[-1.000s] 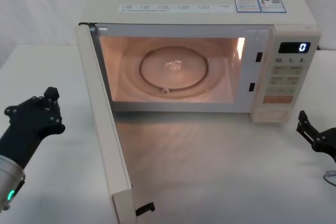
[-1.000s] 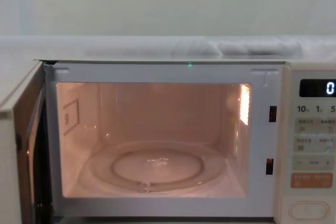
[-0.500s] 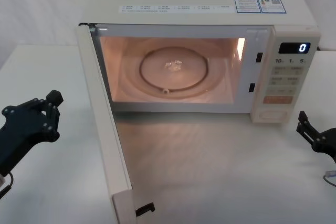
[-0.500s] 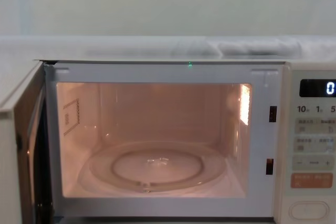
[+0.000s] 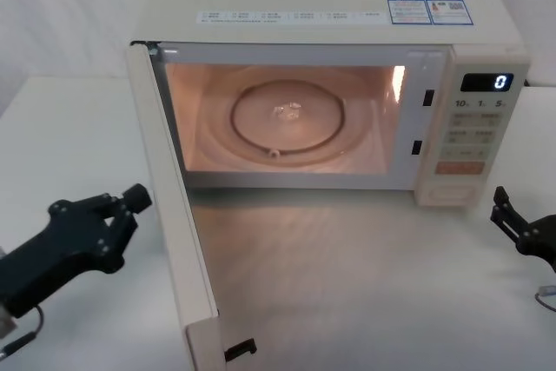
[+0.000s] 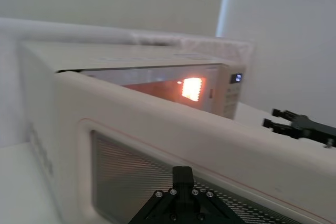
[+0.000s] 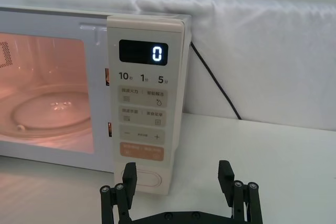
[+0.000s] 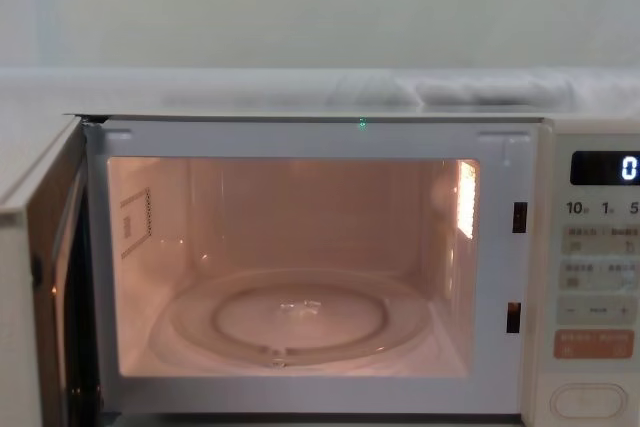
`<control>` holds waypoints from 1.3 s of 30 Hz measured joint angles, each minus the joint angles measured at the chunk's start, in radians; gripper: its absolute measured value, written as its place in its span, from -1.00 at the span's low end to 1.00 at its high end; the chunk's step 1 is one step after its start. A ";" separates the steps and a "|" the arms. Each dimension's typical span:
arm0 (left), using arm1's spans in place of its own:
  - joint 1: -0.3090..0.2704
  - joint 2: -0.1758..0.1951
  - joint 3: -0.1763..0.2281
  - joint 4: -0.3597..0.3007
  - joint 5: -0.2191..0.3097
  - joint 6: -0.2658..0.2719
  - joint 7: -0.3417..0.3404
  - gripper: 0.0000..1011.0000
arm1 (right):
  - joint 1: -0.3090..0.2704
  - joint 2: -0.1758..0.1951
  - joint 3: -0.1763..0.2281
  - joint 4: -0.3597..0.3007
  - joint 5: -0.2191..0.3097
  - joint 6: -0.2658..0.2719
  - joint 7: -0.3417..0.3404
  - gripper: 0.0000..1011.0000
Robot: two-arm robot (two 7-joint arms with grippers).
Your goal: Press the button to open the microwave door with one hand; close the microwave door with the other hand.
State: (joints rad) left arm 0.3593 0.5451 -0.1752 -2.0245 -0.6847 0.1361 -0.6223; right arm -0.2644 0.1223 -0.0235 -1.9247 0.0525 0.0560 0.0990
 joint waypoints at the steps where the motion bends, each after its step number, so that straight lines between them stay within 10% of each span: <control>1: -0.008 0.009 0.013 0.006 0.003 -0.010 -0.010 -1.00 | 0.000 0.000 0.000 0.000 0.000 0.000 0.000 0.98; 19: -0.142 0.061 0.171 0.040 0.133 -0.128 0.000 -1.00 | 0.000 0.000 0.000 0.000 0.000 0.000 0.000 0.98; 39: -0.371 -0.033 0.359 0.147 0.178 -0.068 0.160 -1.00 | 0.000 0.000 0.000 0.000 0.000 0.000 0.000 0.98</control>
State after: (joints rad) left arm -0.0119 0.5119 0.1840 -1.8777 -0.5070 0.0677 -0.4620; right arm -0.2644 0.1223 -0.0235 -1.9247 0.0525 0.0560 0.0990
